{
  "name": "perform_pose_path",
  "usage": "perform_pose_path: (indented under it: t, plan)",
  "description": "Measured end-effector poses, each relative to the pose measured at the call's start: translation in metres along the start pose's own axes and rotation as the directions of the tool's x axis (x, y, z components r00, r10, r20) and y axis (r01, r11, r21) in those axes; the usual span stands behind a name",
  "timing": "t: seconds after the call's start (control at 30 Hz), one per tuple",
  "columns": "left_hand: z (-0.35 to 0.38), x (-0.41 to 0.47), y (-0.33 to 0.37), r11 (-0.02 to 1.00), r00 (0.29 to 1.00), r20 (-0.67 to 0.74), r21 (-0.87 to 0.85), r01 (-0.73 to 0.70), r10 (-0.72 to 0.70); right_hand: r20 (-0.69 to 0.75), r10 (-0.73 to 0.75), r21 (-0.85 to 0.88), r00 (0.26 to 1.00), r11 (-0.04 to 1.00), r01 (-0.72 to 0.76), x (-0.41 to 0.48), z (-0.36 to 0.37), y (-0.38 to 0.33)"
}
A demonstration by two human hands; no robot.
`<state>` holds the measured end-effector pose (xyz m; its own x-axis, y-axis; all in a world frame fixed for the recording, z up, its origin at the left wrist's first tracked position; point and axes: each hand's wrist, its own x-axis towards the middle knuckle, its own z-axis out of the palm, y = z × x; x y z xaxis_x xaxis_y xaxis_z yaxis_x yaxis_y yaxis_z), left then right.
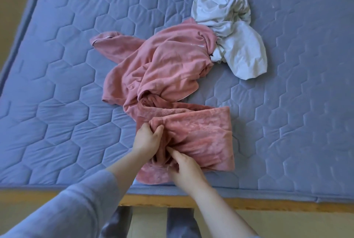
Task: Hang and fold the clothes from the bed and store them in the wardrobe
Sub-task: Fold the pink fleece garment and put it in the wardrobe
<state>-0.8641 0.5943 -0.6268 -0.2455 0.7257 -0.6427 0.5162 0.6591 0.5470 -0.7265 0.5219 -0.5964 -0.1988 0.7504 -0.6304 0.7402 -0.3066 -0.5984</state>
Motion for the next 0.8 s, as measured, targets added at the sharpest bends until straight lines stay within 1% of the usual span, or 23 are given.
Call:
perform_pose_path:
  t: [0.03, 0.07, 0.1, 0.13, 0.17, 0.23, 0.27, 0.3, 0.33, 0.37, 0.4, 0.43, 0.47, 0.53, 0.6, 0.67, 0.73, 0.8]
  plan:
    - [-0.001, -0.001, -0.002, 1.0, 1.0, -0.024, 0.009, -0.001, 0.002, -0.039, -0.011, 0.012, 0.999, 1.0, 0.012, -0.001, -0.002, 0.001]
    - [-0.002, -0.002, -0.005, 1.0, 0.999, -0.045, 0.02, 0.002, -0.001, -0.119, -0.025, 0.009, 0.993, 1.0, 0.026, -0.002, -0.005, 0.002]
    - [-0.003, -0.004, -0.007, 1.0, 0.998, -0.064, 0.03, 0.007, -0.005, -0.23, -0.033, -0.002, 0.973, 0.999, 0.034, -0.003, -0.01, 0.005]
    - [-0.003, -0.005, -0.01, 0.999, 0.997, -0.079, 0.037, 0.01, -0.007, -0.352, -0.029, -0.014, 0.936, 1.0, 0.026, -0.004, -0.015, 0.008]
    - [-0.002, -0.007, -0.012, 0.999, 0.996, -0.092, 0.041, 0.017, -0.013, -0.474, -0.014, -0.027, 0.881, 1.0, 0.001, -0.005, -0.022, 0.012]
    - [0.002, -0.006, -0.014, 0.996, 0.989, -0.136, 0.064, 0.068, -0.059, -0.676, 0.043, -0.033, 0.735, 0.996, -0.089, -0.003, -0.037, 0.024]
    - [0.003, -0.005, -0.014, 0.99, 0.978, -0.182, 0.073, 0.117, -0.102, -0.735, 0.087, -0.011, 0.672, 0.99, -0.14, -0.002, -0.046, 0.031]
    - [0.004, -0.003, -0.014, 0.983, 0.96, -0.232, 0.06, 0.171, -0.153, -0.754, 0.159, 0.045, 0.637, 0.981, -0.191, 0.0, -0.054, 0.038]
    - [0.004, -0.002, -0.014, 0.977, 0.944, -0.265, 0.022, 0.211, -0.198, -0.726, 0.269, 0.144, 0.632, 0.959, -0.243, 0.003, -0.061, 0.045]
    - [0.004, -0.001, -0.014, 0.973, 0.939, -0.257, -0.026, 0.231, -0.23, -0.643, 0.4, 0.271, 0.653, 0.917, -0.294, 0.005, -0.068, 0.051]
    - [0.004, 0.001, -0.015, 0.967, 0.943, -0.213, -0.082, 0.242, -0.254, -0.525, 0.51, 0.387, 0.681, 0.856, -0.342, 0.009, -0.074, 0.058]
    - [0.005, 0.002, -0.017, 0.957, 0.949, -0.152, -0.133, 0.257, -0.276, -0.404, 0.581, 0.466, 0.707, 0.796, -0.388, 0.012, -0.079, 0.064]
    - [0.006, 0.004, -0.02, 0.948, 0.952, -0.092, -0.164, 0.274, -0.291, -0.302, 0.618, 0.504, 0.726, 0.749, -0.429, 0.015, -0.083, 0.07]
    - [0.005, 0.007, -0.024, 0.942, 0.955, -0.03, -0.174, 0.287, -0.297, -0.183, 0.638, 0.51, 0.748, 0.712, -0.483, 0.02, -0.088, 0.081]
    - [0.003, 0.01, -0.027, 0.942, 0.953, 0.008, -0.155, 0.299, -0.302, -0.104, 0.639, 0.494, 0.762, 0.698, -0.518, 0.025, -0.089, 0.088]
    - [0.0, 0.012, -0.029, 0.943, 0.948, 0.056, -0.102, 0.317, -0.313, -0.037, 0.636, 0.48, 0.771, 0.688, -0.544, 0.03, -0.085, 0.093]
    - [-0.005, 0.014, -0.03, 0.947, 0.948, 0.092, -0.069, 0.312, -0.306, -0.061, 0.642, 0.453, 0.764, 0.7, -0.552, 0.034, -0.077, 0.096]
    - [-0.009, 0.011, -0.027, 0.956, 0.956, 0.098, -0.067, 0.285, -0.278, -0.143, 0.644, 0.445, 0.751, 0.72, -0.533, 0.035, -0.073, 0.096]
